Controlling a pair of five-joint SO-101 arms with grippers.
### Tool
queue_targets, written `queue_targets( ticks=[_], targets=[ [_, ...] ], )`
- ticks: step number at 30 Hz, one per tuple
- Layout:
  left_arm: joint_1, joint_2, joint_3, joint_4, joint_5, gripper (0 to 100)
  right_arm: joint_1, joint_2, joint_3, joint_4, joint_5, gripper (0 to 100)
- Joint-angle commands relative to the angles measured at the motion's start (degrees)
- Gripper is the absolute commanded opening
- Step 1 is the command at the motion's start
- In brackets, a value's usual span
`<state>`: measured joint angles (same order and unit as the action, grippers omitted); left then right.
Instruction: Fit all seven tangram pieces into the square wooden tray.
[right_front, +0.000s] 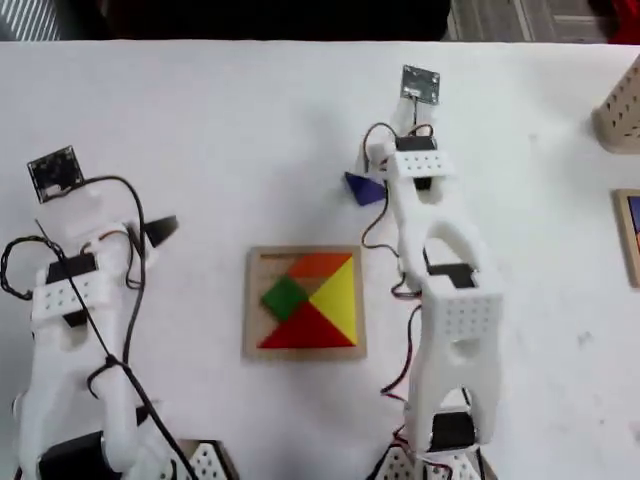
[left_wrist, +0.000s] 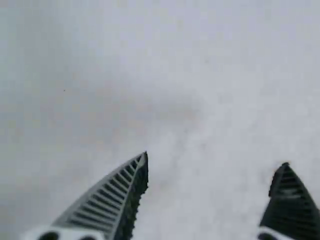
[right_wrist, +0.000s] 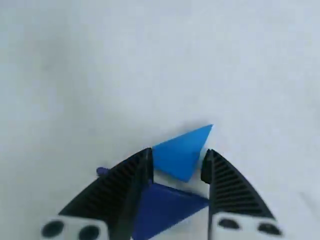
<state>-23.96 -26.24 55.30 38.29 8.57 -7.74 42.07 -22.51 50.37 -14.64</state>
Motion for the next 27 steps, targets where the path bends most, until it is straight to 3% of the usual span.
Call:
queue_targets(
  ticks=[1,7,11,14,22,27],
  targets=[
    [1.63,-2.07,-2.29,-0.97,-0.26,38,-0.04,5.85,-15.82,6.02,-0.53,16.3],
    [1.71,-2.07,-2.29,-0.97,-2.20,38,-0.04,18.15,-36.75,16.66,-1.41,16.8],
    [1.80,-2.07,-2.29,-0.97,-2.29,38,0.40,24.75,-48.44,22.73,-5.89,24.5],
    [1.80,-2.07,-2.29,-0.97,-2.37,38,0.13,28.44,-55.12,25.98,-5.80,24.1],
    [1.80,-2.42,-1.49,-0.97,-2.46,38,1.19,31.78,-59.16,28.35,-5.54,18.6],
    [1.80,-2.42,-1.49,-0.97,-2.46,38,1.01,32.48,-57.14,28.62,2.11,15.8]
  ],
)
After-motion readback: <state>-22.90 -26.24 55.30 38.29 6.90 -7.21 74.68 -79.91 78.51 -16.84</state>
